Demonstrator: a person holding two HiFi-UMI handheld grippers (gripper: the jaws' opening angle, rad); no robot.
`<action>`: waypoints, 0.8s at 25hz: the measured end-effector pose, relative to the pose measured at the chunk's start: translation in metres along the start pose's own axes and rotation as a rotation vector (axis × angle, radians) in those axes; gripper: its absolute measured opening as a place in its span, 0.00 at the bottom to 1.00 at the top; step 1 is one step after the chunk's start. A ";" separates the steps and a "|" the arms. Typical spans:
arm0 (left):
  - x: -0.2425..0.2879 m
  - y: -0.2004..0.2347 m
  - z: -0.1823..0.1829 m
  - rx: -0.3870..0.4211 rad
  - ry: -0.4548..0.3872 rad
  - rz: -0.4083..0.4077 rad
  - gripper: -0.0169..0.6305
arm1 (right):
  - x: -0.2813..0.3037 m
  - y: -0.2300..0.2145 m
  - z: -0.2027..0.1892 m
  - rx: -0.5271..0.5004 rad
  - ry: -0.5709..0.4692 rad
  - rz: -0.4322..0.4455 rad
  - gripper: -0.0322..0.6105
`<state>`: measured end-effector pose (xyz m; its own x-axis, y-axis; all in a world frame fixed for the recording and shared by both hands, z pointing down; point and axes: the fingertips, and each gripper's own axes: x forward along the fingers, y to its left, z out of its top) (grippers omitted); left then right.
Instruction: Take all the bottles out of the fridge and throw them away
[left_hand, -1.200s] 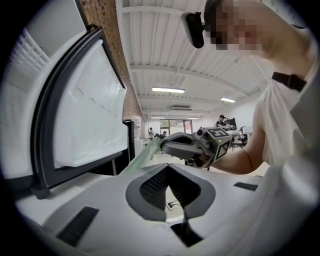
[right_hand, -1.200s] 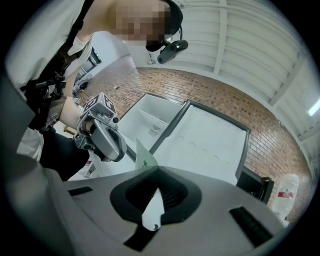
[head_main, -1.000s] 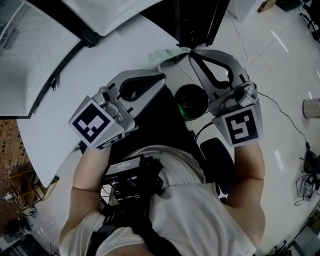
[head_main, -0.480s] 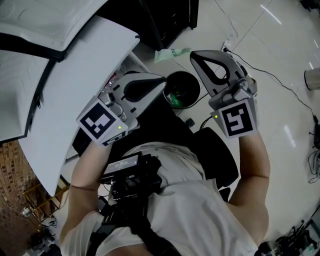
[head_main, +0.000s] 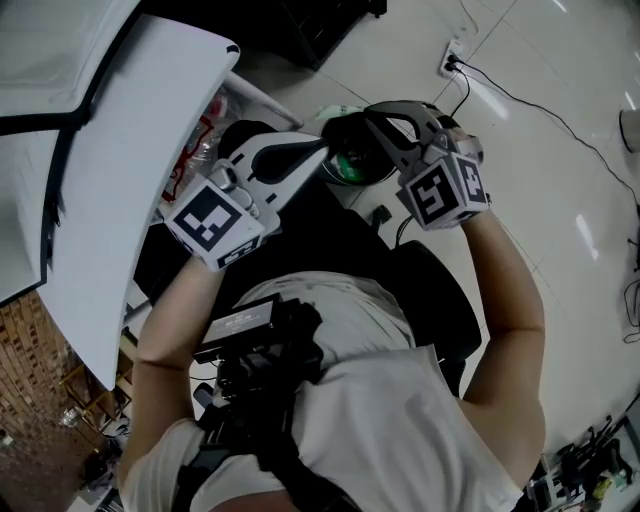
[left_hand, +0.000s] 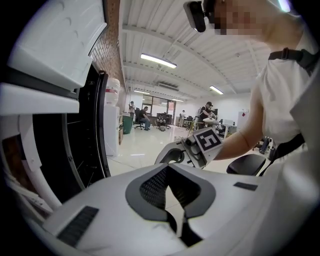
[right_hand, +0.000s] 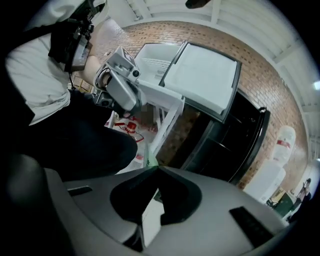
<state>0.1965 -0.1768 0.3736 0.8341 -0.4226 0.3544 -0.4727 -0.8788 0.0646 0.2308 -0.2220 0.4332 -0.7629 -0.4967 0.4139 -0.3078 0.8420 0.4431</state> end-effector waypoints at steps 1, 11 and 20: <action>0.003 0.002 -0.004 -0.005 0.002 -0.003 0.05 | 0.006 0.006 -0.009 0.014 0.015 0.017 0.05; 0.034 0.014 -0.034 -0.031 0.043 -0.033 0.05 | 0.058 0.064 -0.116 0.091 0.194 0.158 0.05; 0.049 0.024 -0.050 -0.038 0.066 -0.050 0.05 | 0.115 0.112 -0.199 0.159 0.404 0.269 0.05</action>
<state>0.2113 -0.2073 0.4393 0.8369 -0.3620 0.4106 -0.4428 -0.8887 0.1190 0.2215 -0.2271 0.6883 -0.5557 -0.2734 0.7851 -0.2377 0.9572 0.1651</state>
